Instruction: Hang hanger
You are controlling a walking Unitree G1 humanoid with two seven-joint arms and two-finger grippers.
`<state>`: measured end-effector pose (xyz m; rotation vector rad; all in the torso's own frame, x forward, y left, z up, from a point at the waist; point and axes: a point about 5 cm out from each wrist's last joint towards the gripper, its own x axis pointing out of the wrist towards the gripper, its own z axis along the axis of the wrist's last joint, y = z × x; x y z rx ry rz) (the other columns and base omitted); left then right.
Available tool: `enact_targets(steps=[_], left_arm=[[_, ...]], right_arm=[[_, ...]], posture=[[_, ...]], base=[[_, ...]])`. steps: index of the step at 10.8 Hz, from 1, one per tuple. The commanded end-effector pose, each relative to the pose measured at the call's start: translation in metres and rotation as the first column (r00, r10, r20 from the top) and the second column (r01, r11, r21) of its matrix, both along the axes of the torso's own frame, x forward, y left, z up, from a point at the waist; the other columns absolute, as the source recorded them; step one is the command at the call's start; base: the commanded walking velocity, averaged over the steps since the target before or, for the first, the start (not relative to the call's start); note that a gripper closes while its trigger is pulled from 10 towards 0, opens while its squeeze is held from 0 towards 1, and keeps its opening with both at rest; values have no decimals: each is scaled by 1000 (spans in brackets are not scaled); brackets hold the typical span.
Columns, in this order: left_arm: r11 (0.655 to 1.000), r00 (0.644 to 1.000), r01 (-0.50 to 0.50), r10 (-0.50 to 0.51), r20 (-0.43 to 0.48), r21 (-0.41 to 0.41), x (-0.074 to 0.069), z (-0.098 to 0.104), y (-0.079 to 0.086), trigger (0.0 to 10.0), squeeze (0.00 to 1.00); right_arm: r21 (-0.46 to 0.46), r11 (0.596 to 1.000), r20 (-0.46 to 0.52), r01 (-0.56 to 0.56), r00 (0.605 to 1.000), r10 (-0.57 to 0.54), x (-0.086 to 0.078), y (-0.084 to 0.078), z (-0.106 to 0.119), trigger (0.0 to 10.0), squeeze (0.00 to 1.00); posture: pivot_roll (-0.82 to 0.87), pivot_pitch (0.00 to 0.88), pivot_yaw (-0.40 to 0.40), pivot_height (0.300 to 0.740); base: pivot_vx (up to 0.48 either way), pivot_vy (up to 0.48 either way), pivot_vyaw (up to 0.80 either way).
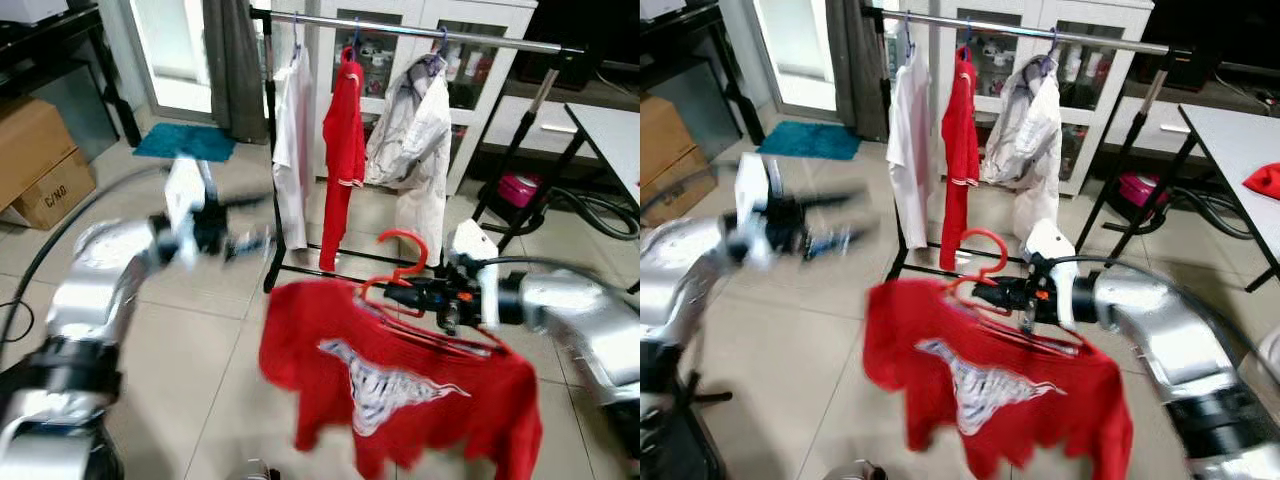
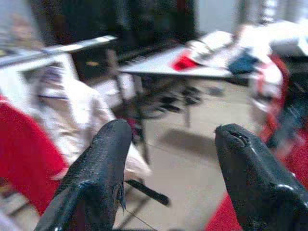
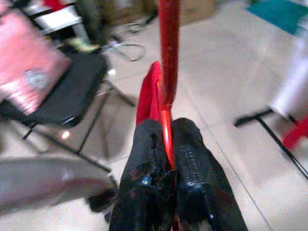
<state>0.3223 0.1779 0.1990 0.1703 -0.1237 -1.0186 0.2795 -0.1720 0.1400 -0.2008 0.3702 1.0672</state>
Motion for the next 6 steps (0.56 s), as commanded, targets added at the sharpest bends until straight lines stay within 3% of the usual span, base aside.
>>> enact_targets(steps=[1,2,3,4,5,6], left_arm=[[992,990,-116,120,-77,53,3,-19,0,10000,878],[966,965,-233,244,-98,110,3,-38,-3,10000,290],[929,927,-348,361,-98,128,1,-51,-2,10000,0],[870,861,-482,492,-125,107,-4,-66,3,10000,0],[813,796,-576,581,-170,84,-15,-80,6,10000,0],[734,712,-673,675,-193,85,-30,-93,11,10000,0]], right_arm=[[7,990,28,142,989,-142,7,-11,-3,0,0],[19,955,19,295,955,-295,11,-18,-14,0,0],[32,900,8,436,900,-436,14,-23,-24,0,0],[48,806,-16,589,808,-589,17,-27,-34,6039,0],[59,727,-28,684,729,-684,17,-26,-44,10000,0],[3,680,-17,733,680,-733,15,-19,-56,10000,0]], posture=[[6,17,4,740],[4,21,-4,740],[13,28,-26,740],[20,28,-37,740],[33,31,-49,740],[34,35,-57,740]], base=[[0,0,0],[0,0,0],[0,0,0],[0,0,0],[0,0,0],[0,0,0]])
